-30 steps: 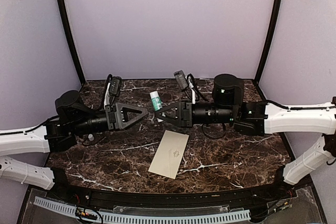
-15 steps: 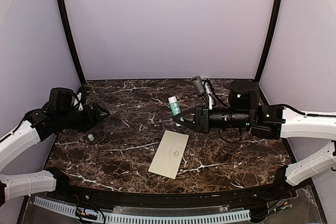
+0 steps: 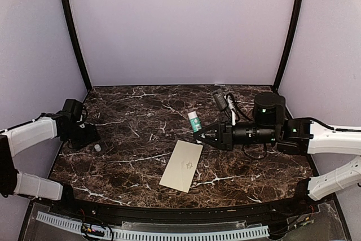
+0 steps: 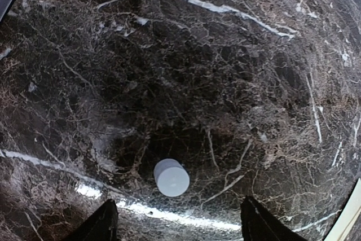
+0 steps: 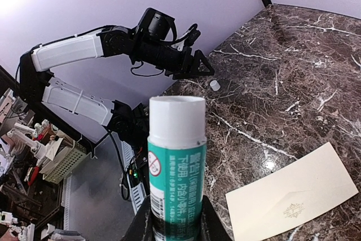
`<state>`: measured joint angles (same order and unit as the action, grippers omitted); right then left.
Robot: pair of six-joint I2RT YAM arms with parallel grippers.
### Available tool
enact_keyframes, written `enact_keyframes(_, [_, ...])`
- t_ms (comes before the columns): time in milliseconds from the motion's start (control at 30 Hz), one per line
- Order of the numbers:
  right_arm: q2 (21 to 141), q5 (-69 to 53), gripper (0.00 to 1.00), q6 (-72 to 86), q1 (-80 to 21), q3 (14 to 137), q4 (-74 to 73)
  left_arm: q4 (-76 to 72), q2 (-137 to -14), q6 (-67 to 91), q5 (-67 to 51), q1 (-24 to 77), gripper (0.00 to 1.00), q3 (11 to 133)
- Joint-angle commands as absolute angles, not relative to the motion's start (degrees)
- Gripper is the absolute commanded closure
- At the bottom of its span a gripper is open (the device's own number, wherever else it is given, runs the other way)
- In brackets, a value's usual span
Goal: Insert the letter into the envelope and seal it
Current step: Close the solid glue cap on the solid glue.
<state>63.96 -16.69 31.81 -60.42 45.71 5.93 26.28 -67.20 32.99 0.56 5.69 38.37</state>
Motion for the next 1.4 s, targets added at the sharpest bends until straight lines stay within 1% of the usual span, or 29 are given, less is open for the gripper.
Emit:
enact_keyframes(0, [63.2,-17.2,0.94,30.2,-60.4,45.7,7.8,26.5,-70.5,29.6,4.3,4.9,0.28,39.3])
enact_keyframes(67, [63.8,-17.3,0.94,29.7,-60.4,46.2,7.4,26.0,-72.1,29.1,4.4,4.6,0.3,39.4])
enact_keyframes(167, [64.6,-18.1,0.94,29.4,-60.4,46.6,7.7,24.4,-73.9,28.9,3.5,4.4,0.37,39.6])
enact_keyframes(267, [65.7,-18.9,0.95,29.5,-60.4,46.8,8.2,23.4,-75.5,29.1,2.6,4.3,0.41,39.6])
enact_keyframes(433, [66.4,-19.5,0.95,30.1,-60.5,46.3,9.3,22.3,-77.5,28.9,1.3,4.3,0.52,39.6])
enact_keyframes(633, [66.6,-19.8,0.95,30.2,-60.4,45.6,9.9,21.8,-78.0,28.8,1.2,4.3,0.55,39.1])
enact_keyframes(800, [67.3,-20.2,0.95,30.0,-60.5,46.0,10.1,21.7,-78.6,28.8,1.2,4.3,0.6,39.0])
enact_keyframes(1133, [67.2,-20.6,0.95,30.1,-60.5,45.4,10.5,22.0,-79.8,28.5,1.4,4.4,0.62,39.3])
enact_keyframes(1200, [67.0,-20.4,0.95,30.2,-60.4,45.2,10.5,21.9,-79.7,28.2,1.3,4.3,0.66,39.3])
enact_keyframes(1233, [67.0,-20.3,0.95,30.2,-60.4,45.1,10.5,21.9,-79.7,28.1,1.3,4.3,0.7,39.3])
enact_keyframes(1367, [67.0,-20.5,0.95,30.3,-60.4,44.9,10.6,21.9,-80.0,27.9,1.2,4.4,0.72,39.5])
